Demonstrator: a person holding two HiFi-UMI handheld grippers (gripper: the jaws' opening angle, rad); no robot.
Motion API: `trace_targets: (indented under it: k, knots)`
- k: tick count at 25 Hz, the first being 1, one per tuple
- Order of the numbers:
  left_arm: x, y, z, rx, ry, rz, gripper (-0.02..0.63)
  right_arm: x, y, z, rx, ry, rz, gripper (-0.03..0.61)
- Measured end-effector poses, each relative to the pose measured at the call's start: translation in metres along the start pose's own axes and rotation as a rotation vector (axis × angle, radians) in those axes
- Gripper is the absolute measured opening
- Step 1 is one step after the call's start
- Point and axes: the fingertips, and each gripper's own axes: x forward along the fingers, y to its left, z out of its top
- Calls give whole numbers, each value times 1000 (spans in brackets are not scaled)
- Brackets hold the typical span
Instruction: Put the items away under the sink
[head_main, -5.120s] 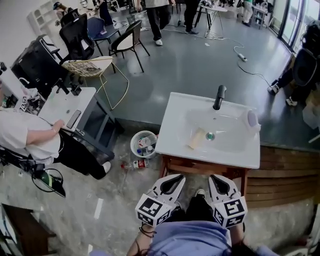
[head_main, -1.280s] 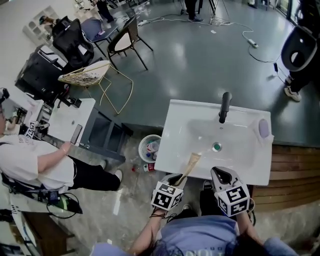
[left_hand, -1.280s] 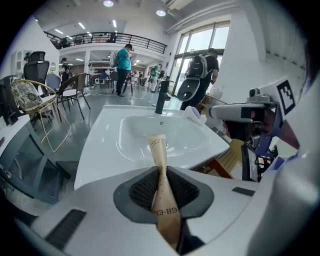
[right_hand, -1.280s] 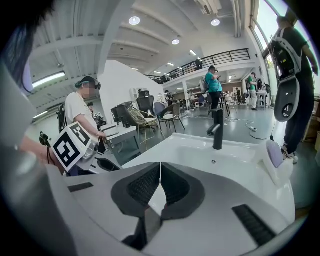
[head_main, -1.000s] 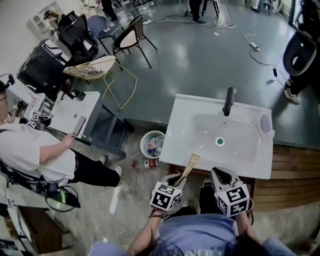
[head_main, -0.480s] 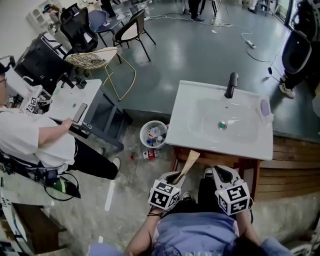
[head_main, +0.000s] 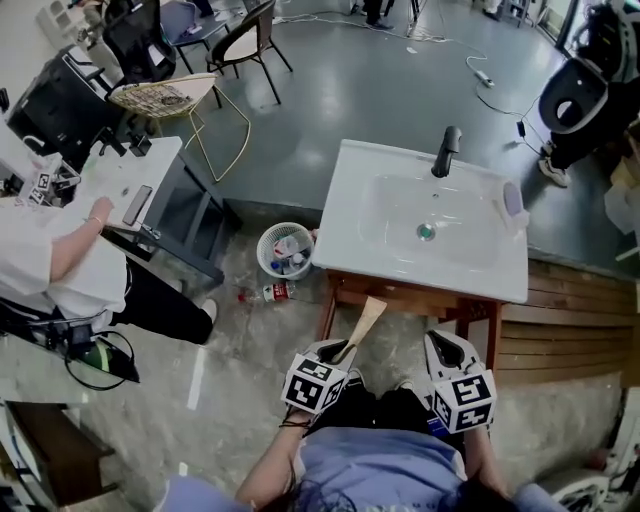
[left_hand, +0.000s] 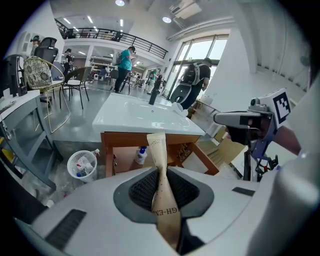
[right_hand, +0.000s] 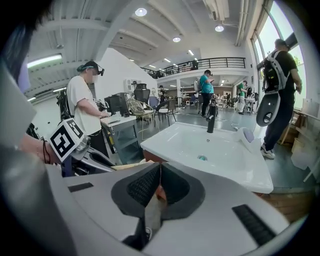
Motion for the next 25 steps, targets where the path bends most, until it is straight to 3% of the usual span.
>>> trace_targets:
  k: [12,25]
  knots:
    - [32,-31,-31,-17,65,-35,66,-36,-28,-47,47,23,-59,18]
    - [65,-95,-60,83,136,-97,66,-99,-85,-131,134,49,-168,18]
